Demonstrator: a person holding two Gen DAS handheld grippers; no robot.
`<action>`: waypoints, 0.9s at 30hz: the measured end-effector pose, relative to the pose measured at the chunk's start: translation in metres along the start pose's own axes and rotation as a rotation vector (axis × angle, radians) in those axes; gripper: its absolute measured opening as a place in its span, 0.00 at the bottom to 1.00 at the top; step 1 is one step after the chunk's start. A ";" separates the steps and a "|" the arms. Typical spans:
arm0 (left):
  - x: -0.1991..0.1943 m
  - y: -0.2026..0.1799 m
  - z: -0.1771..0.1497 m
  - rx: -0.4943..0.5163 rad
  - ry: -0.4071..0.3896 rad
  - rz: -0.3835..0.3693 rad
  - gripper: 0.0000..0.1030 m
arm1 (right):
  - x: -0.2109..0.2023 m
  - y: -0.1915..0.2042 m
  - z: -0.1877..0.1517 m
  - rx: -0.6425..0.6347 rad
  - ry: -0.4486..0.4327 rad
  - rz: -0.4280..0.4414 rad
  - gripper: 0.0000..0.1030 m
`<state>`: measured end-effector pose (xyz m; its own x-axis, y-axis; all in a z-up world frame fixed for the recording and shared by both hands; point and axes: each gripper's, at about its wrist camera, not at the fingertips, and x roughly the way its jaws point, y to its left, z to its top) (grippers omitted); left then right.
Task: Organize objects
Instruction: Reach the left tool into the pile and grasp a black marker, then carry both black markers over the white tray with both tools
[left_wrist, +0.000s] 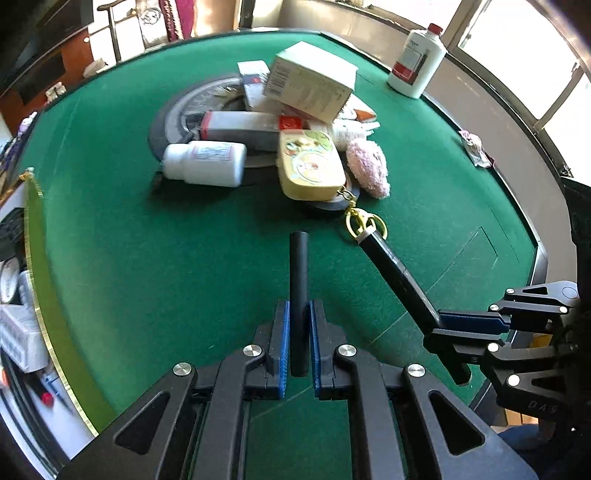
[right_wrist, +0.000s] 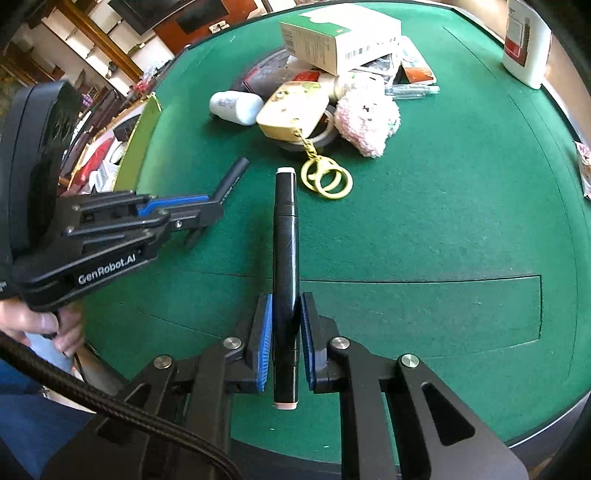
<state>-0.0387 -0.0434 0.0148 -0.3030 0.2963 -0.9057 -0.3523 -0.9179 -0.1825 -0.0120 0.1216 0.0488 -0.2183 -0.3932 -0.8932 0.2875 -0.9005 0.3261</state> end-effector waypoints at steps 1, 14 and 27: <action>0.001 -0.004 0.004 -0.003 -0.009 0.005 0.07 | 0.000 0.007 -0.001 -0.003 -0.005 0.006 0.12; -0.065 0.032 -0.007 -0.046 -0.143 0.136 0.07 | 0.009 0.075 0.016 -0.093 -0.018 0.066 0.12; -0.124 0.095 -0.052 -0.135 -0.221 0.224 0.08 | 0.022 0.164 0.029 -0.241 -0.005 0.131 0.12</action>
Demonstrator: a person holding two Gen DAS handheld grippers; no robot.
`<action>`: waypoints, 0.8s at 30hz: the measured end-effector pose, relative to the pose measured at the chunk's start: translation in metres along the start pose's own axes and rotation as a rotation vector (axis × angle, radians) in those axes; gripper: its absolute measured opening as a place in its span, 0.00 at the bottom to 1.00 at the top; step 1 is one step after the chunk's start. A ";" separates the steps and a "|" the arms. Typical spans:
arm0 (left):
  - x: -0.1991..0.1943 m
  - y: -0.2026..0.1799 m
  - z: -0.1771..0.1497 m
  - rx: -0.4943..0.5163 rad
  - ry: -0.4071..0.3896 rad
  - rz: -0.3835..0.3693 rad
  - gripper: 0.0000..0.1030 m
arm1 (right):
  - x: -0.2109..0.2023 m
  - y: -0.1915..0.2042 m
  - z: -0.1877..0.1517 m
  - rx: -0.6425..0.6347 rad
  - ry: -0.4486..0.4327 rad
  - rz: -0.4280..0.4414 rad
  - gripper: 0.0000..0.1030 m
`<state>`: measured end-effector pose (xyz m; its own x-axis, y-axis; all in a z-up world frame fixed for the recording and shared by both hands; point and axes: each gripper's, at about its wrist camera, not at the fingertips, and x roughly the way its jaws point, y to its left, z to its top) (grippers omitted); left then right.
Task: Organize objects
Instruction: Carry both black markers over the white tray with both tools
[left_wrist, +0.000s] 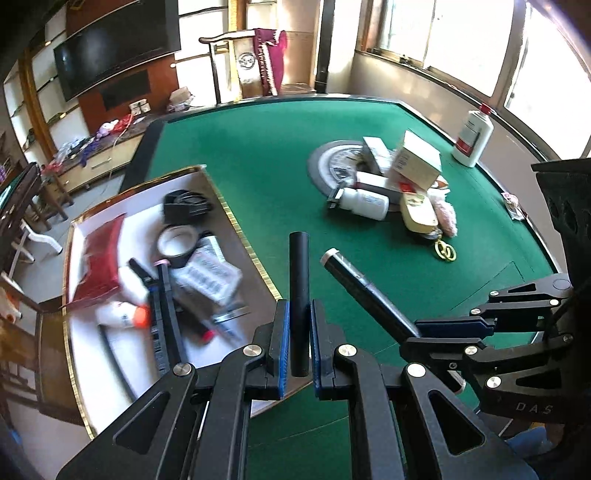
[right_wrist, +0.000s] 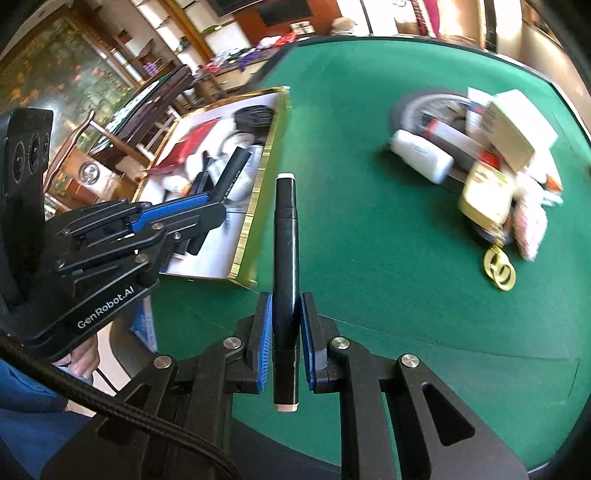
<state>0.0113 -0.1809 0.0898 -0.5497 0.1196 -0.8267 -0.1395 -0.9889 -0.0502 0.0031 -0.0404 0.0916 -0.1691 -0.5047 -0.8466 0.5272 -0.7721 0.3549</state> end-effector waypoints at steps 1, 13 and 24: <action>-0.002 0.006 -0.002 -0.008 -0.005 0.009 0.08 | 0.003 0.006 0.003 -0.011 0.004 0.004 0.12; -0.013 0.070 -0.023 -0.074 0.010 0.047 0.08 | 0.047 0.055 0.025 -0.065 0.054 0.044 0.12; 0.000 0.100 -0.027 -0.110 0.030 0.059 0.08 | 0.074 0.076 0.044 -0.057 0.082 0.054 0.12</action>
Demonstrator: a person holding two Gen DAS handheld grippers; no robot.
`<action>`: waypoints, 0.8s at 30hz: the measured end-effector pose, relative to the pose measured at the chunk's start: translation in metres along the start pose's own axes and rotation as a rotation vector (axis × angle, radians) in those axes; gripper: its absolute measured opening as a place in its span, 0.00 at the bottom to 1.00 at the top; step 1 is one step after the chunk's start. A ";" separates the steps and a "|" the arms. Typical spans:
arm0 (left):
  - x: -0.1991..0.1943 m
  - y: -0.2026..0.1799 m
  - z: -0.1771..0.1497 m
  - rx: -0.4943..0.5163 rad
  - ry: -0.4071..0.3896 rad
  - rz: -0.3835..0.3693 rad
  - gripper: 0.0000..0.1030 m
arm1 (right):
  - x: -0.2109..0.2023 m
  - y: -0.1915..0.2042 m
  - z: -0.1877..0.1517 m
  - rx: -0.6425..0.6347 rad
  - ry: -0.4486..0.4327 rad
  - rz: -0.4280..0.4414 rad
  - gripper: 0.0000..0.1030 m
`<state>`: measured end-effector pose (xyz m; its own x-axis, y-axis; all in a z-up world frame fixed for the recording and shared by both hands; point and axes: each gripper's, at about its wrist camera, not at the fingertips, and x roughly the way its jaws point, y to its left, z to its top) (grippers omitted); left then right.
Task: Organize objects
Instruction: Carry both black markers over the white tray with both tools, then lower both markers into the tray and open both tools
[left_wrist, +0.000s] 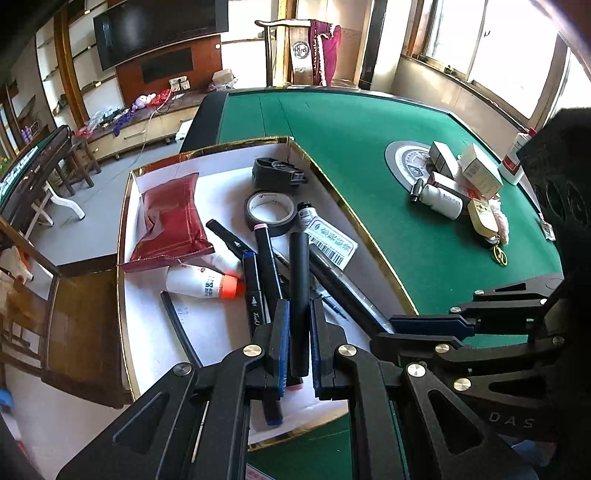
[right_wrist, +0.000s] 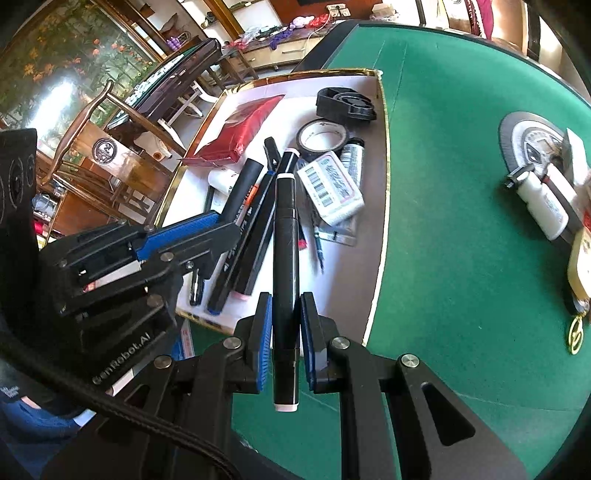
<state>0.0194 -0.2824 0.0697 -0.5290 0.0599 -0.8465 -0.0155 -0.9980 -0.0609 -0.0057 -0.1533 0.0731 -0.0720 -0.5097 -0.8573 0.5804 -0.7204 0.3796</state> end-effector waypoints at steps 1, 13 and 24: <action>0.002 0.002 0.000 -0.004 0.001 0.005 0.08 | 0.003 0.001 0.003 -0.001 0.003 0.001 0.12; 0.027 0.037 -0.012 -0.096 0.062 0.001 0.08 | 0.034 0.002 0.020 0.013 0.046 -0.029 0.13; 0.037 0.051 -0.021 -0.145 0.098 0.000 0.08 | 0.045 0.003 0.022 0.011 0.051 -0.040 0.13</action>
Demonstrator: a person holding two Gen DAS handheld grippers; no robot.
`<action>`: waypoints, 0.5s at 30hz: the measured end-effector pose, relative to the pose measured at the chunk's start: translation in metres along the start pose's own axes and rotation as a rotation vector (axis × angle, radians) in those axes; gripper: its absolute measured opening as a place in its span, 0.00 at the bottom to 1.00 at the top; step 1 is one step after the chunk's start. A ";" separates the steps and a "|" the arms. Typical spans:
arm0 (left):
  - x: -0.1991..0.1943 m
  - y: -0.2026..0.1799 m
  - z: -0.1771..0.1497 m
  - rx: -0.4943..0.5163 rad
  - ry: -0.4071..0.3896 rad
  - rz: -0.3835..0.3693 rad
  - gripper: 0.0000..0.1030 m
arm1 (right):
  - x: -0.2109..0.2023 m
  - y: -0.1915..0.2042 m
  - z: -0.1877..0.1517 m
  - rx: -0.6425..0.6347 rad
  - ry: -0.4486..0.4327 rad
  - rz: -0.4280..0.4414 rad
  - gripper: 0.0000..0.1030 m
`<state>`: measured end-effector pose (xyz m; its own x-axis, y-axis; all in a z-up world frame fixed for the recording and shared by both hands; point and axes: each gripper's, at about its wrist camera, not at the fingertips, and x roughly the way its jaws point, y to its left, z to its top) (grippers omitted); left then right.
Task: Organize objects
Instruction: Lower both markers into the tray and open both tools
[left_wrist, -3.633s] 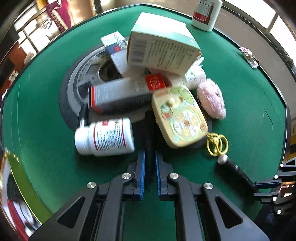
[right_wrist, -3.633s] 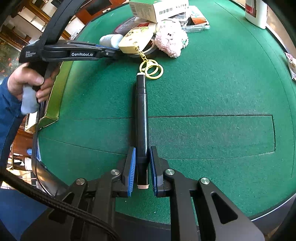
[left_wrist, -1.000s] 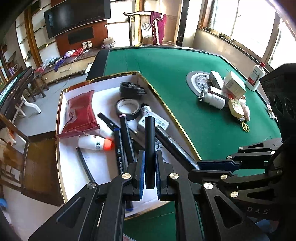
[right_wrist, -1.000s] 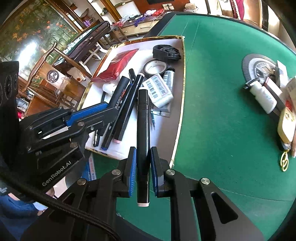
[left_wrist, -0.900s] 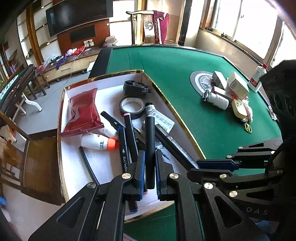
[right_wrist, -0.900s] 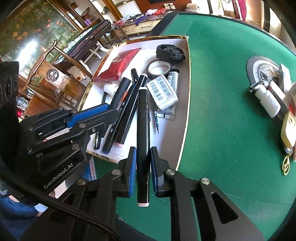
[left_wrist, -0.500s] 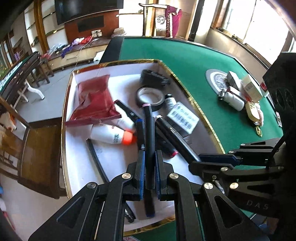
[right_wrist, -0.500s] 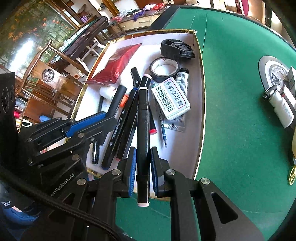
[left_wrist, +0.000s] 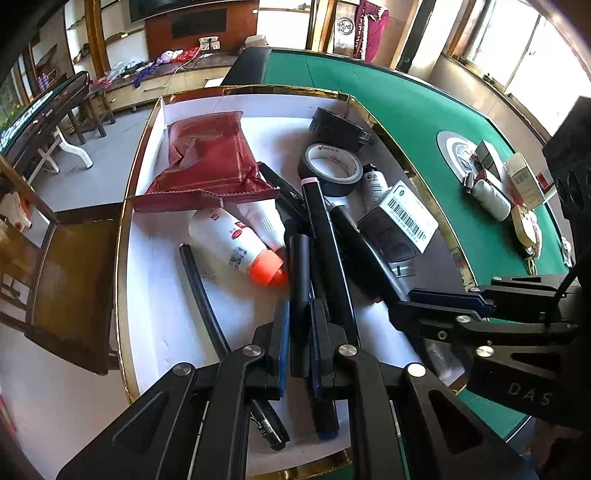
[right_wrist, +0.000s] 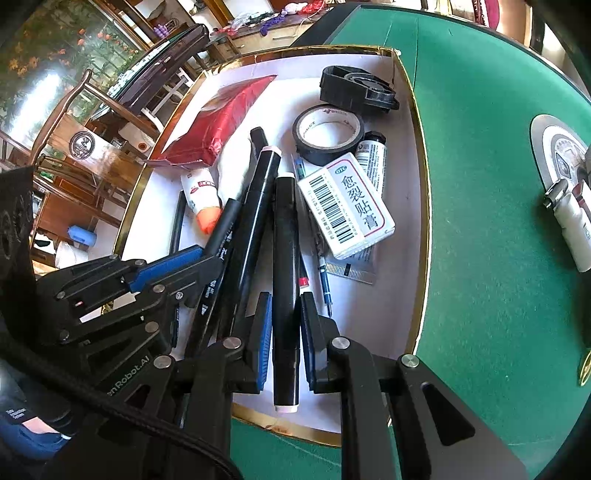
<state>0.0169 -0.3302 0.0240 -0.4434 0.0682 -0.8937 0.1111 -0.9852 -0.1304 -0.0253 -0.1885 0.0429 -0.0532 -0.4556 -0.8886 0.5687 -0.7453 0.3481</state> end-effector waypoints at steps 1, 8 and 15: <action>-0.001 0.000 -0.001 -0.003 -0.001 0.004 0.08 | -0.002 -0.001 -0.001 0.000 -0.003 0.002 0.13; -0.015 0.000 0.001 -0.038 -0.011 -0.002 0.09 | -0.033 -0.008 -0.015 -0.002 -0.052 0.019 0.18; -0.038 -0.031 0.014 -0.038 -0.037 -0.072 0.17 | -0.083 -0.059 -0.050 0.126 -0.137 0.046 0.25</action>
<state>0.0172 -0.3042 0.0678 -0.4844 0.1324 -0.8648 0.1112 -0.9712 -0.2110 -0.0130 -0.0824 0.0812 -0.1454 -0.5465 -0.8247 0.4659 -0.7732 0.4302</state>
